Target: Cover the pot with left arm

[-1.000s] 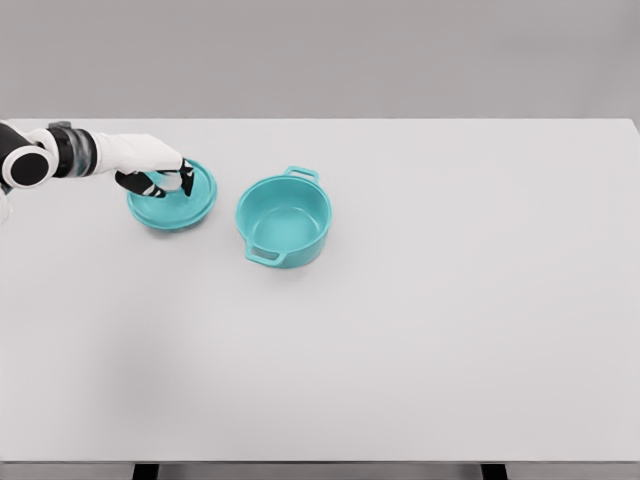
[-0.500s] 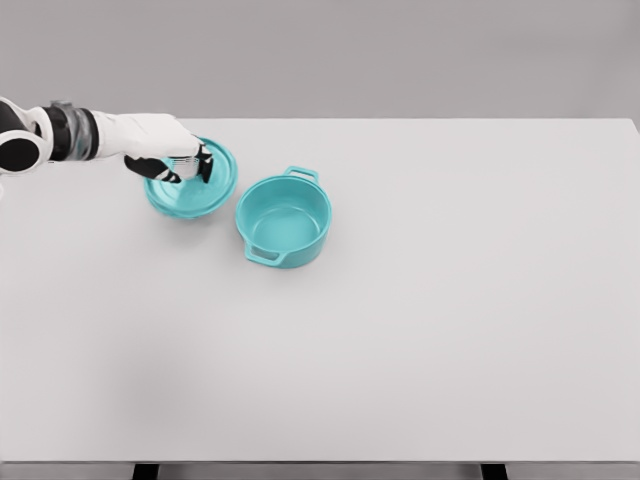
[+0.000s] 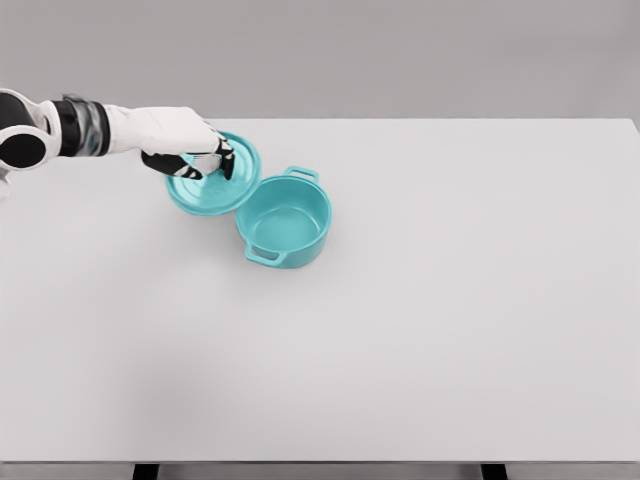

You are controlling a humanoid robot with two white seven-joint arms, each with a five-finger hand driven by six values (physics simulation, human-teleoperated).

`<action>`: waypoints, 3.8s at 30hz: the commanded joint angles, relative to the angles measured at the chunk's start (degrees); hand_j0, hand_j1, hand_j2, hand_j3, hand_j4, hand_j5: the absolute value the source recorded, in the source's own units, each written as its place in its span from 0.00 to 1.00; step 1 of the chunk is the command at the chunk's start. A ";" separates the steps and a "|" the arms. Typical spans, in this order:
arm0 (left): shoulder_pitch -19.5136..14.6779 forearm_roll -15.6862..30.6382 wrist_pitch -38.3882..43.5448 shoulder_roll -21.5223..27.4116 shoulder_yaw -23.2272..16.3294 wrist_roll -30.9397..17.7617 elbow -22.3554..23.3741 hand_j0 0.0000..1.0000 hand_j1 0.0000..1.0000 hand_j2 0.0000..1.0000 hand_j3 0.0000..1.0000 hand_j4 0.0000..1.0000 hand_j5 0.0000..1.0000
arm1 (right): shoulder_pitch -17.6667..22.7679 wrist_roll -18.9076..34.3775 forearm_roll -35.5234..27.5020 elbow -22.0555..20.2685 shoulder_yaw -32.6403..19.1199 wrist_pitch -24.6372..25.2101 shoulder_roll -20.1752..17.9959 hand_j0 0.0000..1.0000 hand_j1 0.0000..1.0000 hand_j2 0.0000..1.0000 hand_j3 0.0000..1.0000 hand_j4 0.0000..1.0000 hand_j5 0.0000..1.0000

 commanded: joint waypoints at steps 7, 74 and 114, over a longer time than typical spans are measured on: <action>0.09 1.03 0.19 -1.35 -0.01 0.02 -1.91 0.54 0.54 0.54 0.54 0.54 0.54 | 0.00 0.02 -0.02 0.01 0.02 -0.01 -0.01 1.00 1.00 1.00 1.00 1.00 1.00; 0.70 5.69 4.50 -6.36 -5.11 0.02 -4.19 0.63 0.63 0.63 0.63 0.63 0.63 | 0.00 0.02 -0.02 0.01 0.02 -0.01 -0.01 1.00 1.00 1.00 1.00 1.00 1.00; -2.02 8.68 1.77 7.27 -3.00 0.02 -1.91 1.00 1.00 1.00 1.00 1.00 1.00 | 0.00 0.02 -0.02 0.01 0.02 -0.01 -0.01 1.00 1.00 1.00 1.00 1.00 1.00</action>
